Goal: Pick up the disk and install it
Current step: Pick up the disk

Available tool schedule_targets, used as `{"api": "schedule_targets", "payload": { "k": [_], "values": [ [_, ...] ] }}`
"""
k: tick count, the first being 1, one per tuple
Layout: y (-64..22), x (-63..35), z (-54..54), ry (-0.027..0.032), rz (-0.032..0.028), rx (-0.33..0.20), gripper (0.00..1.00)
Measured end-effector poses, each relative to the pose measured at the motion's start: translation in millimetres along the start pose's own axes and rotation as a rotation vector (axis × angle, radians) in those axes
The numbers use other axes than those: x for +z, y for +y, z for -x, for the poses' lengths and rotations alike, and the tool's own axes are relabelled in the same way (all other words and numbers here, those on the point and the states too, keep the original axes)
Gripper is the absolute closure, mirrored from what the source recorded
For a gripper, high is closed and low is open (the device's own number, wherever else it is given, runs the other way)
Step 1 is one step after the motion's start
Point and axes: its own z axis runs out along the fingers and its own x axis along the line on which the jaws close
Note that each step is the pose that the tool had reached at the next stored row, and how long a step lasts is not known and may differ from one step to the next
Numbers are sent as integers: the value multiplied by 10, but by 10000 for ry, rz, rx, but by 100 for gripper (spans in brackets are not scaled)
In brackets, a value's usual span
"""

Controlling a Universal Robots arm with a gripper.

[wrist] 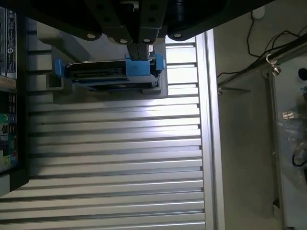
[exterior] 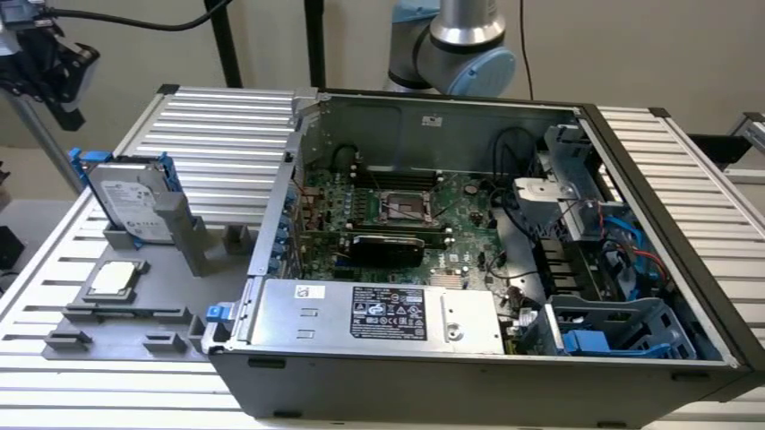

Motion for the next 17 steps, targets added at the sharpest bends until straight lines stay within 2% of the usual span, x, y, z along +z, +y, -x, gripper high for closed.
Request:
{"api": "schedule_targets", "payload": {
  "k": [3, 17],
  "values": [
    [1, 3, 15, 7, 1, -287, 100],
    [0, 35, 17, 87, -4, -2835, 100]
  ]
}}
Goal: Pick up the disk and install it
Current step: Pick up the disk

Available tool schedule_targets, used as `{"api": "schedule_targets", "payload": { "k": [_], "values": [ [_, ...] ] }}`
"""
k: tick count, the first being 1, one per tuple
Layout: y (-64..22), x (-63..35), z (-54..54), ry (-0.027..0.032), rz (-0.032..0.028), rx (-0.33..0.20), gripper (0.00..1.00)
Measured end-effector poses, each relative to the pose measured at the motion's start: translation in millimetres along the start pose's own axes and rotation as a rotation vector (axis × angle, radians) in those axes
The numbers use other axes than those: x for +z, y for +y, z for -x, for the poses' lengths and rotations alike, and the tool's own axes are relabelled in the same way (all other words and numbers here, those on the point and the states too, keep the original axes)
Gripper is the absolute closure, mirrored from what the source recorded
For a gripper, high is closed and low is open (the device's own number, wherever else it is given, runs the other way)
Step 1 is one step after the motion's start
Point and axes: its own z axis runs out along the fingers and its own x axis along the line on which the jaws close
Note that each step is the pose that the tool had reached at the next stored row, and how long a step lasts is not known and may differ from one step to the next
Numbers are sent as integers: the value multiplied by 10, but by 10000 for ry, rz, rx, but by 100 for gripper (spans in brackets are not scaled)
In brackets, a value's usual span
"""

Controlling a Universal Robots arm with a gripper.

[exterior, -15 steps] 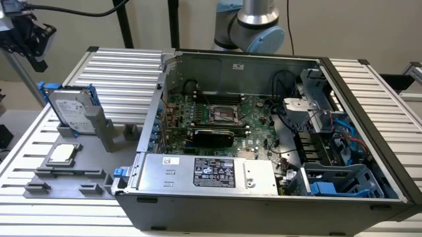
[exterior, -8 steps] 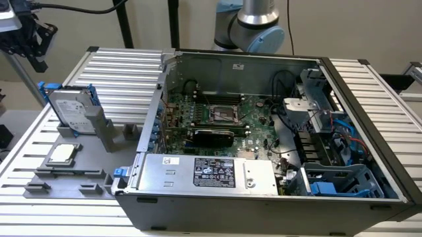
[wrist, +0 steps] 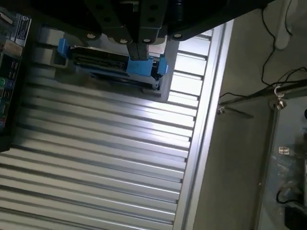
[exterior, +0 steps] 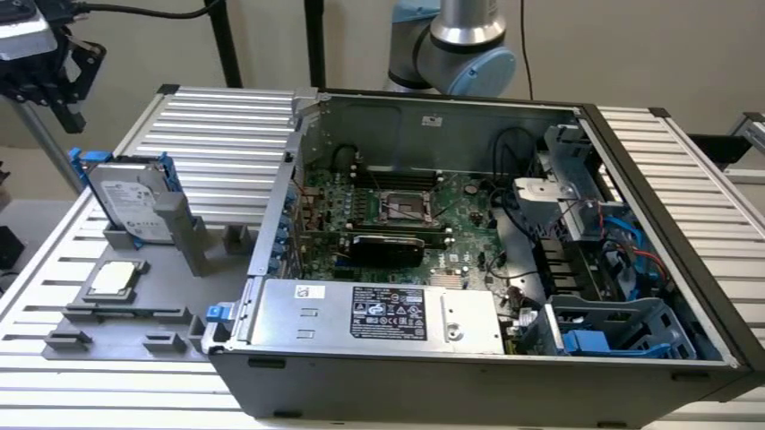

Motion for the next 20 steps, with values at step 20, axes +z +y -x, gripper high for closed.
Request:
{"api": "schedule_targets", "payload": {
  "k": [20],
  "values": [
    [-1, 45, 0, 23, -26, -3642, 100]
  ]
}}
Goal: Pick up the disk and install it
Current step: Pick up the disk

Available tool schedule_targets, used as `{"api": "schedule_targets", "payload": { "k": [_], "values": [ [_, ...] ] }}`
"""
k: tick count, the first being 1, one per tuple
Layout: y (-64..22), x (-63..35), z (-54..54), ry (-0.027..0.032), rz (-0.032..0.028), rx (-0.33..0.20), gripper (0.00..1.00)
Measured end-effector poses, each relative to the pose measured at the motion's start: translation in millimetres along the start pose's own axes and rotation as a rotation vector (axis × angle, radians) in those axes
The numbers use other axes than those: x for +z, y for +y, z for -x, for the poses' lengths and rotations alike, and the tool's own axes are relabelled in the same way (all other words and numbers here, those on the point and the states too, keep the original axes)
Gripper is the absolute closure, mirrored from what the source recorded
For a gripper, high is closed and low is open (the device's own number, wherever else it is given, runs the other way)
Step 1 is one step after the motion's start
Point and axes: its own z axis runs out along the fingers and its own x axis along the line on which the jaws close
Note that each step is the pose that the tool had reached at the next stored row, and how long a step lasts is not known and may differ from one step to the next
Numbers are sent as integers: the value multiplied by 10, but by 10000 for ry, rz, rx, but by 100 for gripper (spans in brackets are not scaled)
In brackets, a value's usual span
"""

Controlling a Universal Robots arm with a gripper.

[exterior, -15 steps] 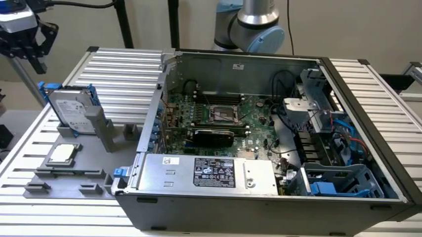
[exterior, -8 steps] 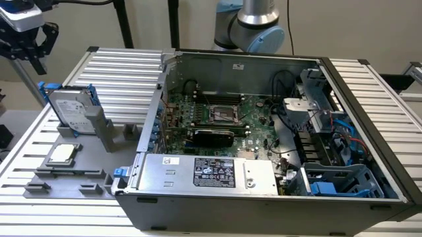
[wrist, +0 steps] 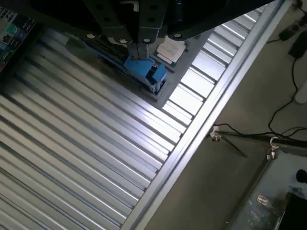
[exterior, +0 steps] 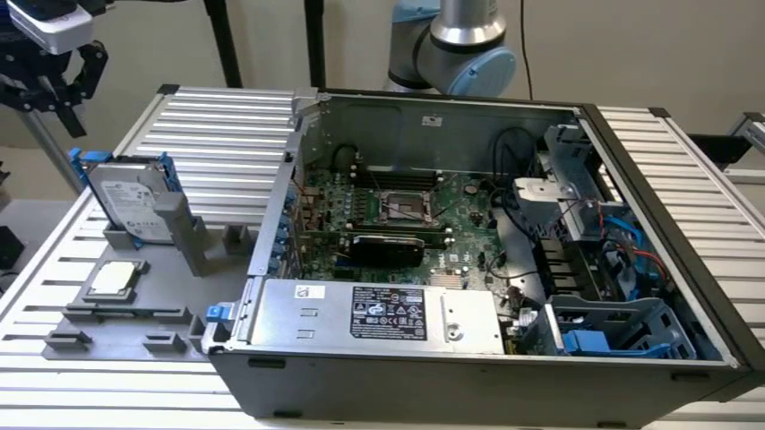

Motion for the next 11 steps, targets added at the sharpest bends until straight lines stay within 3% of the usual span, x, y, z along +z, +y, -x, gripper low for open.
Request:
{"api": "schedule_targets", "payload": {
  "k": [11],
  "values": [
    [-1, 16, 0, 42, 7, -1994, 100]
  ]
}}
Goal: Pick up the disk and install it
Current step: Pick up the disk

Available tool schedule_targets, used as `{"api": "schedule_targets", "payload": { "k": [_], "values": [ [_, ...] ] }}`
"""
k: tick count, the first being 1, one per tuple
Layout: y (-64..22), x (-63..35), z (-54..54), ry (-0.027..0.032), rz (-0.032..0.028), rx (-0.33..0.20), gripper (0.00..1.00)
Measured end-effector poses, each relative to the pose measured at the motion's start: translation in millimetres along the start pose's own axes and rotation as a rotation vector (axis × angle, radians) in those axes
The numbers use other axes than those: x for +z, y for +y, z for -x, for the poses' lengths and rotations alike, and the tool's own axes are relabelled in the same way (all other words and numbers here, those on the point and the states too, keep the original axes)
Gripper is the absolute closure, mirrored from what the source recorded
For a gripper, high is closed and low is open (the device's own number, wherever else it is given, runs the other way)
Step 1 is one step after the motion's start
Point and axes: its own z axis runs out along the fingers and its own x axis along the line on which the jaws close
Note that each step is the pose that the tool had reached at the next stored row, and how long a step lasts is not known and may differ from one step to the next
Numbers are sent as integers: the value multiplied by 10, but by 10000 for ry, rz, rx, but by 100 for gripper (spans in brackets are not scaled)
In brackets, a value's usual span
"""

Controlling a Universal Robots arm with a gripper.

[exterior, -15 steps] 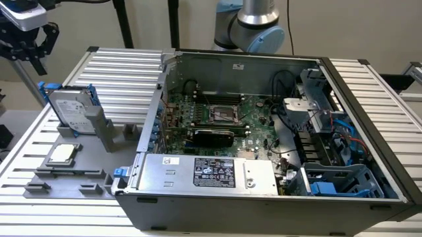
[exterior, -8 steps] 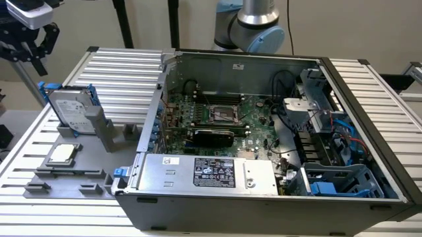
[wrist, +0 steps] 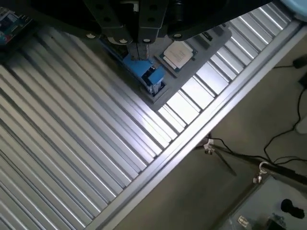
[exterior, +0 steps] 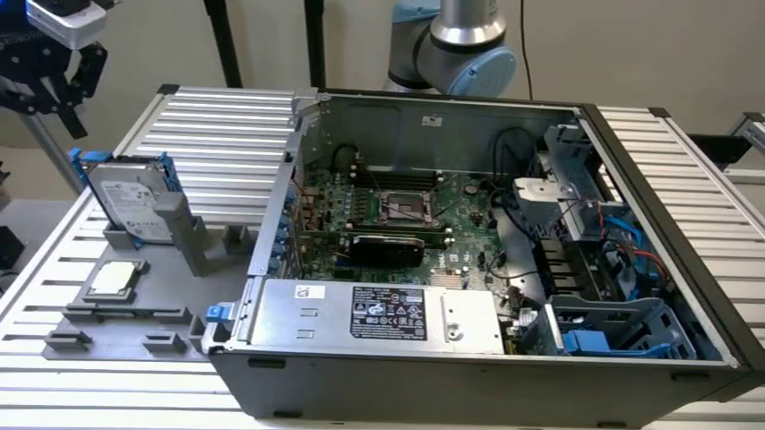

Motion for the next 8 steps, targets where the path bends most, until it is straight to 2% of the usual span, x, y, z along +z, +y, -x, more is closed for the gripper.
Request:
{"api": "schedule_targets", "payload": {
  "k": [8],
  "values": [
    [0, 11, 0, 32, 5, -1454, 100]
  ]
}}
